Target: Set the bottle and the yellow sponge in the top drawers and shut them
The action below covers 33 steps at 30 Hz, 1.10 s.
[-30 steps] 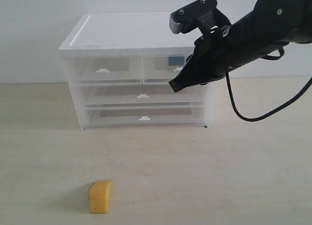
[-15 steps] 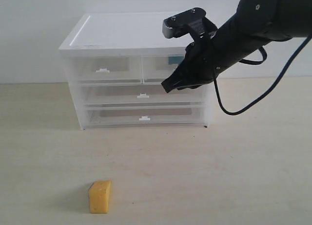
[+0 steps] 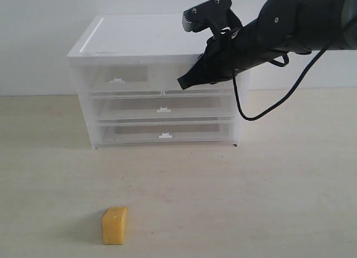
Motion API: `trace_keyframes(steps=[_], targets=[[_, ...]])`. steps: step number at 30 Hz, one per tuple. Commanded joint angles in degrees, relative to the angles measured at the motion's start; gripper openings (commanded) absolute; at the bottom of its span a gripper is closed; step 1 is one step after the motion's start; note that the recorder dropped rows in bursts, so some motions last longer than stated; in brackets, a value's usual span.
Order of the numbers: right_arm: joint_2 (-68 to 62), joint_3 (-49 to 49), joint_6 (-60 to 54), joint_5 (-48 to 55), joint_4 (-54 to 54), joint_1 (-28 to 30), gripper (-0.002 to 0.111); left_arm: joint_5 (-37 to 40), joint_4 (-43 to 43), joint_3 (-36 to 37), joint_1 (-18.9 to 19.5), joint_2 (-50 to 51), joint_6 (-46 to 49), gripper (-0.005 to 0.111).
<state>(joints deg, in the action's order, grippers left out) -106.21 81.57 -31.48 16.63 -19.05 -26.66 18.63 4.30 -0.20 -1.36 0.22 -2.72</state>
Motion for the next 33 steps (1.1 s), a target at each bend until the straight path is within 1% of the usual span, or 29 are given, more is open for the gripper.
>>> trace_keyframes(steps=[1, 4, 8, 12, 16, 19, 21, 22, 23, 24, 25, 26, 28, 30, 33], targets=[[0.2, 0.5, -0.4, -5.4, 0.4, 0.4, 0.000, -0.6, 0.7, 0.2, 0.2, -0.2, -0.2, 0.004], [0.2, 0.5, 0.5, -7.8, 0.4, 0.4, 0.000, -0.6, 0.7, 0.2, 0.2, -0.2, -0.2, 0.004], [0.3, 0.5, 1.6, -6.7, 0.1, 0.4, 0.000, -0.6, 0.7, 0.2, 0.2, -0.2, -0.2, 0.004], [2.3, 0.5, 1.6, -1.6, 0.1, 0.4, 0.000, -0.6, 0.7, 0.2, 0.2, -0.2, -0.2, 0.004], [5.6, 0.5, -0.8, 8.5, 0.9, 0.4, 0.000, -0.6, 0.7, 0.2, 0.2, -0.2, -0.2, 0.004], [7.8, 0.5, -0.7, 15.8, 6.5, 0.4, 0.000, -0.6, 0.7, 0.2, 0.2, -0.2, -0.2, 0.004], [9.3, 0.5, 3.4, 20.7, 13.5, 0.5, 0.000, -0.6, 0.7, 0.2, 0.2, -0.2, -0.2, 0.004], [10.3, 0.5, 11.3, 23.4, 21.6, 0.6, 0.000, -0.6, 0.7, 0.2, 0.2, -0.2, -0.2, 0.004], [10.8, 0.5, 15.8, 24.7, 25.5, 1.0, 0.000, -0.6, 0.7, 0.2, 0.2, -0.2, -0.2, 0.004], [11.9, 0.5, 22.4, 27.6, 31.8, 2.4, 0.000, -0.6, 0.7, 0.2, 0.2, -0.2, -0.2, 0.004], [12.5, 0.5, 25.2, 29.1, 33.7, 3.5, 0.000, -0.6, 0.7, 0.2, 0.2, -0.2, -0.2, 0.004], [13.6, 0.5, 27.8, 32.0, 34.6, 6.5, 0.000, -0.6, 0.7, 0.2, 0.2, -0.2, -0.2, 0.004], [15.5, -0.5, 29.6, 34.8, 33.4, 10.8, 0.000, -0.6, 0.7, 0.2, 0.2, -0.2, -0.2, 0.004], [17.5, -2.6, 29.7, 34.9, 30.8, 14.5, 0.000, -0.6, 0.7, 0.2, 0.2, -0.2, -0.2, 0.004], [23.4, -9.7, 30.0, 29.7, 27.0, 21.0, 0.000, -0.6, 0.7, 0.2, 0.2, -0.2, -0.2, 0.004]])
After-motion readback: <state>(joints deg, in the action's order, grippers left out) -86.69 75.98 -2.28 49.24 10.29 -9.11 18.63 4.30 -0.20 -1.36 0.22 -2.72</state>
